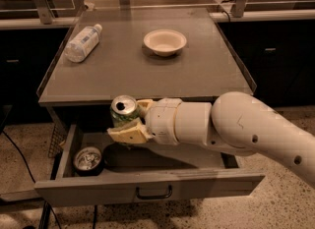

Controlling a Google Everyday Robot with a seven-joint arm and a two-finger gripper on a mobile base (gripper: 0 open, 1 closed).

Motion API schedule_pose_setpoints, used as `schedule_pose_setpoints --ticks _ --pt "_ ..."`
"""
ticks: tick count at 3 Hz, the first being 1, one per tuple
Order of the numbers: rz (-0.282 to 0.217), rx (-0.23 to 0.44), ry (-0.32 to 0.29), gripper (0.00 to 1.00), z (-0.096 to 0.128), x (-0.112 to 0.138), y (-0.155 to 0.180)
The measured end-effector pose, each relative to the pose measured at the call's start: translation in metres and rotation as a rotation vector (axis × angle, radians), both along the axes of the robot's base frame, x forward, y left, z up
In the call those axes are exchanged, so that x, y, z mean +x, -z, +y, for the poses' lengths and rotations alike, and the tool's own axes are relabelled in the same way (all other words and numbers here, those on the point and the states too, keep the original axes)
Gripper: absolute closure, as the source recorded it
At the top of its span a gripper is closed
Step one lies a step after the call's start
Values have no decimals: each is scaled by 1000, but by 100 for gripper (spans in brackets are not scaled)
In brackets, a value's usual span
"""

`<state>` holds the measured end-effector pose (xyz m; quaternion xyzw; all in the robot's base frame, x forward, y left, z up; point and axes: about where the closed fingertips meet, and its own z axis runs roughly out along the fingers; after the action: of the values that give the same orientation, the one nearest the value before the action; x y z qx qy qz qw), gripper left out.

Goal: Place green can into top drawer

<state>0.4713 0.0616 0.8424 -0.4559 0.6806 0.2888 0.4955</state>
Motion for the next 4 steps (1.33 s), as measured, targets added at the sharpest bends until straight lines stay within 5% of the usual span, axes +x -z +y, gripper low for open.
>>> schedule_pose_setpoints --ticks 2,4 --pt "5 -28 -16 100 -3 1 16" --pt "-10 -71 -38 100 -30 12 51"
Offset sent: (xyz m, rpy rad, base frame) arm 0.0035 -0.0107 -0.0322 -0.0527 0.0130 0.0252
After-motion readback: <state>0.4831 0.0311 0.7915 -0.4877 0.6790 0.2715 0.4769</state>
